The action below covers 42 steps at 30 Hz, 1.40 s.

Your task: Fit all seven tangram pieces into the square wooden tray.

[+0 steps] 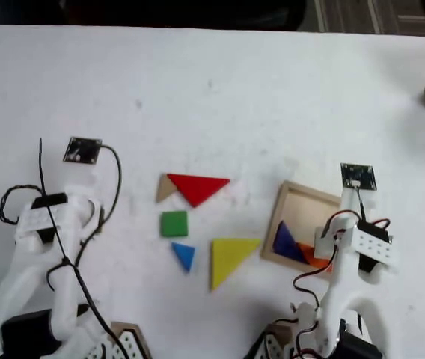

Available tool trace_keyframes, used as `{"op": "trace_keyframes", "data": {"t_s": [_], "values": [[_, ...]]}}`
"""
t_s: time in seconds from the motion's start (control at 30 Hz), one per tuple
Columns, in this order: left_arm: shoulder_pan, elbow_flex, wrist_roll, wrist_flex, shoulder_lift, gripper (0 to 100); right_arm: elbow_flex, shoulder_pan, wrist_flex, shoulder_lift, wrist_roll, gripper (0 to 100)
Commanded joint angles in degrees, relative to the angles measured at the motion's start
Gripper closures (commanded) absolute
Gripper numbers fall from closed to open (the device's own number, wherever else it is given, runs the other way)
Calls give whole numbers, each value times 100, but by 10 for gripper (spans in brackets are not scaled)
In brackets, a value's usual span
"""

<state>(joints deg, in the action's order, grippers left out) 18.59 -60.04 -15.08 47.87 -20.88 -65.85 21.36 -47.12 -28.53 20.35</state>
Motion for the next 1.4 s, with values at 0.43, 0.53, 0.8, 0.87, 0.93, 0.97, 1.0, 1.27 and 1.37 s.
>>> {"op": "trace_keyframes", "data": {"t_s": [0.43,0.53,0.8,0.87,0.93,0.97,1.0,1.27,1.37], "values": [[259,70,9,-132,-215,976,1600,-1763,-1552,-154,18,981],[259,70,9,-132,-215,976,1793,-2932,-1947,-154,-97,978],[171,114,325,-88,-215,975,1749,-4180,-1815,-154,-703,981],[-40,114,369,-70,-215,950,1442,-3829,-1367,-154,-721,981],[-365,149,519,123,-233,906,1073,-3336,-778,-154,-738,981],[-567,193,659,246,-259,885,958,-3099,-558,-154,-738,981],[-752,237,782,396,-312,868,932,-2870,-453,-154,-738,981],[-2782,659,2382,1363,-1042,834,941,-2492,-426,-154,-721,981],[-3486,651,2822,1231,-1042,753,941,-2492,-444,-154,-703,981]]}}
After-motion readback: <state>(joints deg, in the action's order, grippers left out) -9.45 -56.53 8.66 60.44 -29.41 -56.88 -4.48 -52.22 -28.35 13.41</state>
